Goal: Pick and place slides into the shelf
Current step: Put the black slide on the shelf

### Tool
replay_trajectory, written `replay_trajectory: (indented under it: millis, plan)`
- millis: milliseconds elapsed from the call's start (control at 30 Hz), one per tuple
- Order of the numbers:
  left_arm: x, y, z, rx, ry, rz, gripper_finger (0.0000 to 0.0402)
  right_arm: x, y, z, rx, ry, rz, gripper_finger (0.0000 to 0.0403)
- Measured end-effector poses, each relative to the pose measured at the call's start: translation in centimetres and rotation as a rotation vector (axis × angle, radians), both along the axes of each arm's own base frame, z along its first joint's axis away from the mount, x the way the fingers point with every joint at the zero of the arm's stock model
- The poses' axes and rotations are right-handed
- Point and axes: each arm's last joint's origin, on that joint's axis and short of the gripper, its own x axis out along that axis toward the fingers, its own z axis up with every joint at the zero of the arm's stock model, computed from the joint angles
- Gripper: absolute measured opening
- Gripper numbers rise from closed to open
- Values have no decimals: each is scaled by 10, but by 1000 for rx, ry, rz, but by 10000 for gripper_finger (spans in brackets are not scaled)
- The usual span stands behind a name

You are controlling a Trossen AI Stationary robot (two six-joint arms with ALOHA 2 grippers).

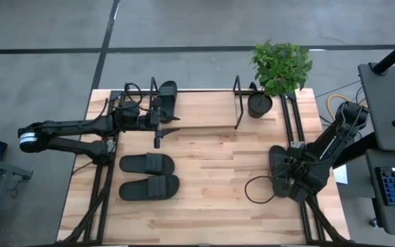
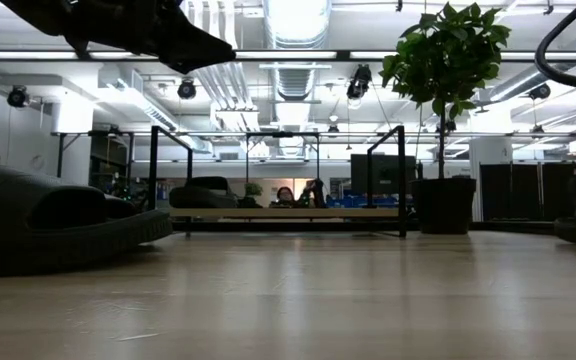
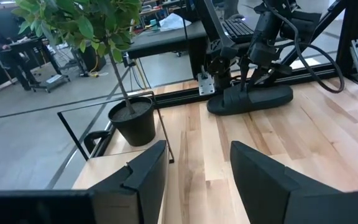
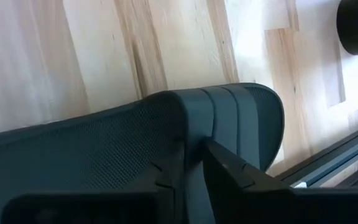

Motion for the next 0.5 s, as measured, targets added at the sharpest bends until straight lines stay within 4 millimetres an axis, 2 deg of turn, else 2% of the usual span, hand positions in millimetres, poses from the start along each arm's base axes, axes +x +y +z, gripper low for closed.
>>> replay_trajectory:
  millis: [100,333,500]
  plan:
    - [0,0,0,0,0,0,163,2,3,4,13,-29,-19,56]
    - [0,0,0,0,0,1,163,10,13,21,56,-74,-21,121]
    - [0,0,0,0,1,1,163,18,24,31,2,-93,92,154]
